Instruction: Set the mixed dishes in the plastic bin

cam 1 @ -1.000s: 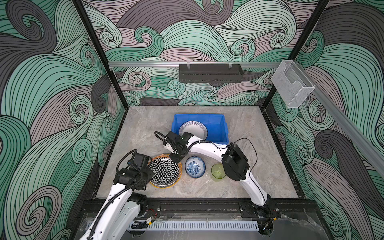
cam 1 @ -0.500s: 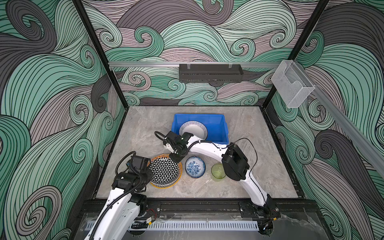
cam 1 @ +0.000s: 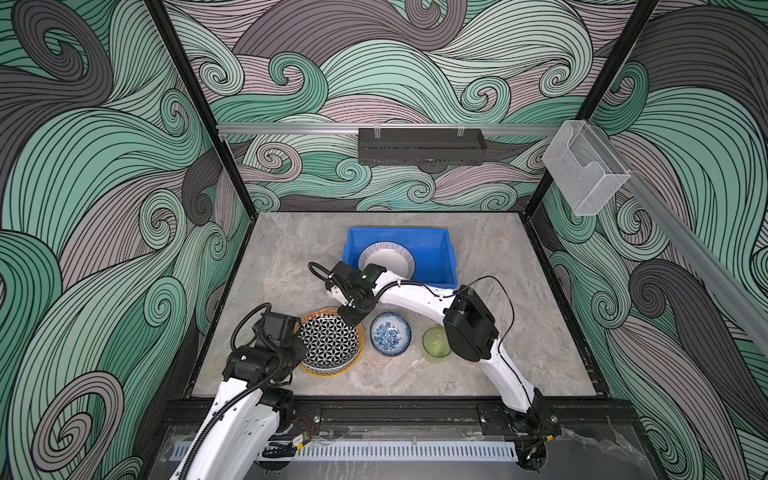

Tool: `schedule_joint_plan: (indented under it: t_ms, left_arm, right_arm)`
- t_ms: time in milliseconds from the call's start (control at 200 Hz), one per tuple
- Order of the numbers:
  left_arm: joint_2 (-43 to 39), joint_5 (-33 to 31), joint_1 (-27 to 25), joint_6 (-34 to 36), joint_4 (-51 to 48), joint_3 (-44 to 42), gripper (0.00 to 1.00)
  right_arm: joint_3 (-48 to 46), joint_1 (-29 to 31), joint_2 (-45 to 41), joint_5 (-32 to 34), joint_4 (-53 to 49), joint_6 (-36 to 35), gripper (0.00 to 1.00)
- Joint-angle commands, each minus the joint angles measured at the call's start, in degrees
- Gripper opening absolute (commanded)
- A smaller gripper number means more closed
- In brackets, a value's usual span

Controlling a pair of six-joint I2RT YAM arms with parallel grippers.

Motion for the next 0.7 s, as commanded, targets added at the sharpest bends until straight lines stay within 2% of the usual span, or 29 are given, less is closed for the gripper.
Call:
schedule_joint_plan:
  t_ms: [0,235,691]
  left_arm:
    - [-0.4,-0.2,0.6,-0.3,2.8,2.1,0.0]
    - [-0.6,-0.2,0.6,0.6,1.5,3.6,0.0]
    - [-0.8,0.5,0.6,2.6,-0.9,8.3,0.0]
  right_arm:
    - [2.1,1.9,0.9,-3.8,-1.0,0.4,0.33]
    - [3.7,1.8,-0.4,-3.2,-1.0,1.1,0.36]
    - [4.2,1.8,-6.0,2.7,-0.9,1.7,0.39]
